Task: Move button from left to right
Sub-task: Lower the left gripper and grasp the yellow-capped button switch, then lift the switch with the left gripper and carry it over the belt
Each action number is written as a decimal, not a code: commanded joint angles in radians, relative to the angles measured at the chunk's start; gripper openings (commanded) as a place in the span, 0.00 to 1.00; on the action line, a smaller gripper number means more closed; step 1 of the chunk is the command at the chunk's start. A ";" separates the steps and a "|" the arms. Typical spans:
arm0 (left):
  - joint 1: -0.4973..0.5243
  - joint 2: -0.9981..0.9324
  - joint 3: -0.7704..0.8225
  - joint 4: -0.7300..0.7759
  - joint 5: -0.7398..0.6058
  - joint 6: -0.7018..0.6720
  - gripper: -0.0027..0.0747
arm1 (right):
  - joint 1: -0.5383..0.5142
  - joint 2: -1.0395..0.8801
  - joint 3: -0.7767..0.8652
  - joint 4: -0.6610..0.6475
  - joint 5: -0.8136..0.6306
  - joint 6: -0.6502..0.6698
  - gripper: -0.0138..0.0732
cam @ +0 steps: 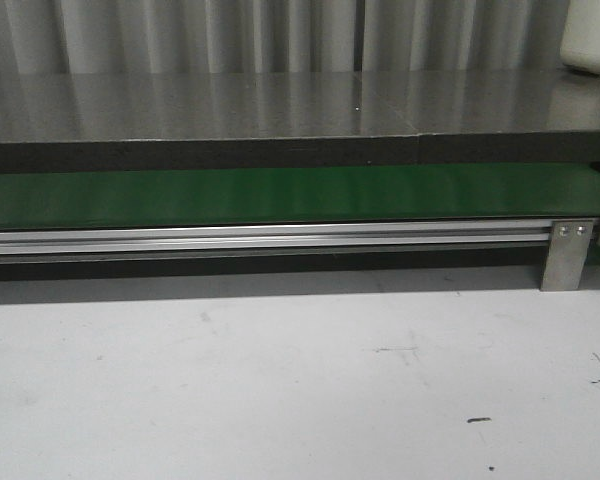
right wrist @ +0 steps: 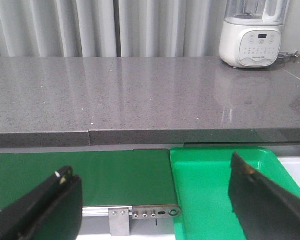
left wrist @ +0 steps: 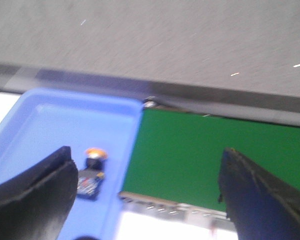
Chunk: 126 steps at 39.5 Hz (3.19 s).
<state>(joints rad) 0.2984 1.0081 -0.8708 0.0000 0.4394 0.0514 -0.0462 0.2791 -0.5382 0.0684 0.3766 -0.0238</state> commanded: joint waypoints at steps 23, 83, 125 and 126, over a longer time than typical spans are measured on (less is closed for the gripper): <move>0.223 0.584 -0.355 0.075 0.025 0.075 0.74 | -0.004 0.018 -0.035 -0.004 -0.089 -0.001 0.87; 0.180 0.969 -0.512 0.009 0.076 0.281 0.73 | -0.004 0.018 -0.035 -0.004 -0.089 -0.001 0.87; 0.109 0.838 -0.696 -0.016 0.326 0.281 0.01 | -0.004 0.018 -0.035 -0.004 -0.089 -0.001 0.87; 0.094 0.830 -0.696 -0.016 0.326 0.281 0.01 | -0.004 0.018 -0.035 -0.004 -0.089 -0.001 0.87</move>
<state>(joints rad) 0.4299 1.9180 -1.5327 0.0000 0.7813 0.3365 -0.0462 0.2791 -0.5382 0.0684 0.3766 -0.0222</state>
